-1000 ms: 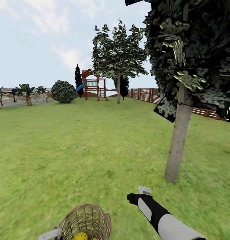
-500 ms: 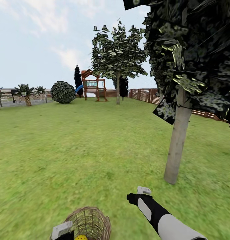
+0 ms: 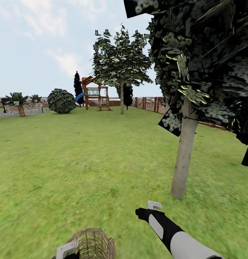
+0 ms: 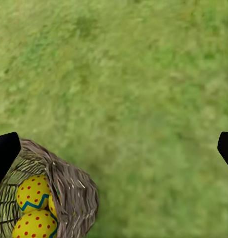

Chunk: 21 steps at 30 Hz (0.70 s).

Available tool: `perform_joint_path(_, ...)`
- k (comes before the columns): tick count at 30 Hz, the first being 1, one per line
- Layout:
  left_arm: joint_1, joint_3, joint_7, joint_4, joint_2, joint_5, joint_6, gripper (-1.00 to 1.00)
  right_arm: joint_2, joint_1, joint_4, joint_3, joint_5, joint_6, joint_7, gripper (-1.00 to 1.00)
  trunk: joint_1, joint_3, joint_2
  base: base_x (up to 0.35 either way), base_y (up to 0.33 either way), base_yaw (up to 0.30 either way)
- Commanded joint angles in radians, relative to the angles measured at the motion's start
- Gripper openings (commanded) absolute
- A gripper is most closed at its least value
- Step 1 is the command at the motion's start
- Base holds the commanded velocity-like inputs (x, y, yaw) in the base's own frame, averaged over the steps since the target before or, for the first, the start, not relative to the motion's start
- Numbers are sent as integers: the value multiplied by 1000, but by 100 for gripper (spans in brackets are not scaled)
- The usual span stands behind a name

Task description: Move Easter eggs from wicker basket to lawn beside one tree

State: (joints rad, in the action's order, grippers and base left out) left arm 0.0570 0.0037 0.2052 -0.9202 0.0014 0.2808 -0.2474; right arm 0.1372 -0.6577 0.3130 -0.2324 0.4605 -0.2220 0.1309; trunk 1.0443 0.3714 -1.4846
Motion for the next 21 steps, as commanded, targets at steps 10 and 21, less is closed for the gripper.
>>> perform_joint_path(10,12,-1,0,31,0,12,-4,100,-1,0,11,-9,7,-1,7,100,-38,-31,70,0,0,-7)
perform_joint_path(21,13,-1,-6,51,0,15,7,100,-1,1,13,-10,2,0,7,100,-54,-43,98,0,0,0)
